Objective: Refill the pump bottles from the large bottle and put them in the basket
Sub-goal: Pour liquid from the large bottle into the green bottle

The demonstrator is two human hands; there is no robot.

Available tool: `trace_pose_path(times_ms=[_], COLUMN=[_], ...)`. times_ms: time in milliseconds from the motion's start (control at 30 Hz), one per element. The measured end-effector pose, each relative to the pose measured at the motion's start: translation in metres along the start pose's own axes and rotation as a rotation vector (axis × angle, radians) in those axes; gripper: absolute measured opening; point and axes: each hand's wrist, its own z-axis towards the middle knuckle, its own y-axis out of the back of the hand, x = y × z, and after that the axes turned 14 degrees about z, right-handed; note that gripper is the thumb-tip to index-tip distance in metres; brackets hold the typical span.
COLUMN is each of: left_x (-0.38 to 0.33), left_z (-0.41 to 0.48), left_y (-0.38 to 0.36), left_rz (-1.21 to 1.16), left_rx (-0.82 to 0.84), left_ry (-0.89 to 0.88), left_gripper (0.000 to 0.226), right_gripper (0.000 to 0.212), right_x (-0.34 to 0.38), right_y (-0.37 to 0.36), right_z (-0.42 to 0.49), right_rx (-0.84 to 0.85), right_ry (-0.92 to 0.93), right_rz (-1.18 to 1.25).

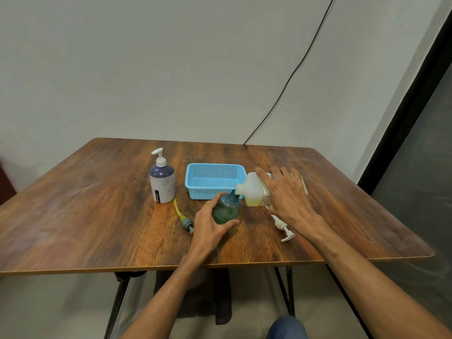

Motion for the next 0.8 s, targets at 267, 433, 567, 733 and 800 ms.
trace_pose_path(times_ms=[267, 433, 567, 733, 800], left_x=[0.0002, -0.0012, -0.0021, -0.0016, -0.0014], left_z=[0.0006, 0.0000, -0.0002, 0.0000, 0.0003], left_y=[-0.0002, 0.0006, 0.0006, 0.0004, 0.0006], left_rz=[0.005, -0.002, 0.001, -0.005, -0.007], left_rx=[-0.003, 0.008, 0.001, -0.007, -0.010], left_ry=[0.001, 0.000, -0.005, -0.014, -0.013], left_gripper=[0.089, 0.088, 0.088, 0.087, 0.086], right_gripper=[0.103, 0.103, 0.104, 0.106, 0.106], right_x=[0.0002, 0.0003, 0.0005, -0.0008, -0.0010], right_y=[0.0006, 0.0016, 0.0014, -0.0010, -0.0020], right_z=[0.0004, 0.0007, 0.0009, 0.0000, 0.0003], right_rx=[0.012, 0.018, 0.015, -0.015, -0.022], right_ry=[-0.002, -0.001, 0.003, 0.012, 0.015], right_rz=[0.010, 0.013, 0.010, -0.011, -0.011])
